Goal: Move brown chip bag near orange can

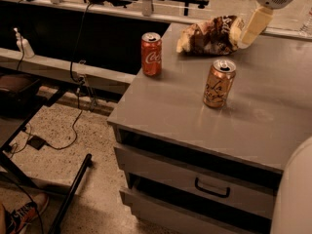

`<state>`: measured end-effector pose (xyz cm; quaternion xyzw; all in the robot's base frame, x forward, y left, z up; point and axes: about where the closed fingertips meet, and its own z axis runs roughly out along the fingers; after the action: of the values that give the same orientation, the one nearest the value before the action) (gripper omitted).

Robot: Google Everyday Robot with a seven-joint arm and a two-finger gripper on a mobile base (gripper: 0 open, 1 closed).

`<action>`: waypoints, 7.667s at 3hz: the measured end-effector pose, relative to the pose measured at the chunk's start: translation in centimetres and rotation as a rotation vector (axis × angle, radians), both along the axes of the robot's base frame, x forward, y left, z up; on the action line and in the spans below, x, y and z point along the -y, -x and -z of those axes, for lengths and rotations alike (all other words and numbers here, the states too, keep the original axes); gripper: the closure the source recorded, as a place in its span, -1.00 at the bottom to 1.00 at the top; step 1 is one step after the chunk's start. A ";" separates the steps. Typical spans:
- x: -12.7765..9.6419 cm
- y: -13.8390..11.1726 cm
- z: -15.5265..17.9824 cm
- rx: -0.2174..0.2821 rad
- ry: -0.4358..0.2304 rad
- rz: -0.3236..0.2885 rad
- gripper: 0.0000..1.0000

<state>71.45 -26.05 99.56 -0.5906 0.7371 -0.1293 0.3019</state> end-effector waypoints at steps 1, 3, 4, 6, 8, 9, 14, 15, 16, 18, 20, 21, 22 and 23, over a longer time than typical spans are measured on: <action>0.9 -2.4 1.5 0.043 -0.023 0.007 -1.00; 3.5 -6.2 7.3 0.033 -0.086 0.092 -1.00; 3.6 -7.0 8.8 0.026 -0.129 0.127 -0.68; 2.2 -7.0 10.8 -0.038 -0.209 0.168 0.25; 1.0 -4.5 8.3 -0.097 -0.210 0.105 1.00; 1.9 -2.5 5.4 -0.099 -0.221 0.082 1.00; 5.9 4.8 0.7 -0.111 -0.361 0.074 1.00; 4.9 5.5 2.3 -0.160 -0.419 0.055 1.00; 3.9 6.9 3.2 -0.200 -0.457 0.033 1.00; 4.0 10.9 3.7 -0.246 -0.476 0.038 1.00; 4.2 14.0 4.0 -0.261 -0.484 0.044 0.47; 4.0 13.7 4.3 -0.262 -0.487 0.042 -0.11; 3.8 13.4 4.5 -0.263 -0.489 0.040 -0.73; 3.6 13.3 4.7 -0.264 -0.490 0.039 -1.00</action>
Offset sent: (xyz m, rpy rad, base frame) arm 0.0726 -0.0485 -0.0694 0.0972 -0.0454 -0.0974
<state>58.18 -29.69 94.89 -0.4974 0.7904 0.1250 0.3348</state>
